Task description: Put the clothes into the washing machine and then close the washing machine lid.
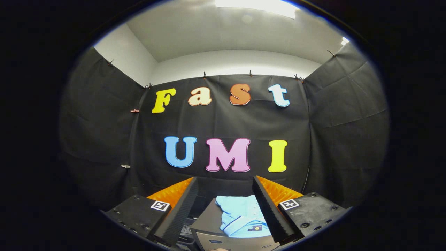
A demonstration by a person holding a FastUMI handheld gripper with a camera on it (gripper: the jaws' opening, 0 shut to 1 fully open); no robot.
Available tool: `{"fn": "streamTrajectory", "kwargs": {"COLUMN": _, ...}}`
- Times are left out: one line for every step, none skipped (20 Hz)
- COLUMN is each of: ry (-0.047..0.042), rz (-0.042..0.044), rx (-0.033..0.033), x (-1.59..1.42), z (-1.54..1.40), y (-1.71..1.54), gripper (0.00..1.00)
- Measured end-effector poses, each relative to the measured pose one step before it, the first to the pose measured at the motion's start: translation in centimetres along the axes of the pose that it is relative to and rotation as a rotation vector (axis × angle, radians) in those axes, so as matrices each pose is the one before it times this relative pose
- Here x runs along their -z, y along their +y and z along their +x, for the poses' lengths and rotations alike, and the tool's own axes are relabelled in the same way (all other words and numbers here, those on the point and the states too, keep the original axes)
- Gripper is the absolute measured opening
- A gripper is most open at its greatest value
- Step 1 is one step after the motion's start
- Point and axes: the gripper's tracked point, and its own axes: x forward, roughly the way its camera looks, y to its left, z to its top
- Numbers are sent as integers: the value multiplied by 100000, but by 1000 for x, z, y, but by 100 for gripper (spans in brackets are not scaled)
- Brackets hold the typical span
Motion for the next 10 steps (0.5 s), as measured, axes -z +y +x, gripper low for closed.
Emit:
{"fn": "streamTrajectory", "kwargs": {"ry": 736, "rz": -213, "rx": 262, "x": 188, "z": 312, "y": -181, "gripper": 98}}
{"fn": "streamTrajectory", "kwargs": {"ry": 704, "rz": -8, "rx": 290, "x": 115, "z": 315, "y": -167, "gripper": 98}}
{"fn": "streamTrajectory", "kwargs": {"ry": 729, "rz": -18, "rx": 585, "x": 166, "z": 552, "y": -371, "gripper": 98}}
{"fn": "streamTrajectory", "kwargs": {"ry": 592, "rz": 235, "rx": 455, "x": 110, "z": 328, "y": -373, "gripper": 98}}
{"fn": "streamTrajectory", "kwargs": {"ry": 598, "rz": 384, "rx": 283, "x": 96, "z": 571, "y": -394, "gripper": 98}}
{"fn": "streamTrajectory", "kwargs": {"ry": 621, "rz": 399, "rx": 523, "x": 36, "z": 451, "y": -308, "gripper": 98}}
{"fn": "streamTrajectory", "kwargs": {"ry": 662, "rz": 439, "rx": 830, "x": 38, "z": 658, "y": -532, "gripper": 98}}
{"fn": "streamTrajectory", "kwargs": {"ry": 578, "rz": 330, "rx": 740, "x": 60, "z": 547, "y": -550, "gripper": 98}}
{"fn": "streamTrajectory", "kwargs": {"ry": 601, "rz": 111, "rx": 735, "x": -10, "z": 730, "y": -478, "gripper": 98}}
{"fn": "streamTrajectory", "kwargs": {"ry": 764, "rz": -33, "rx": 700, "x": 14, "z": 646, "y": -533, "gripper": 98}}
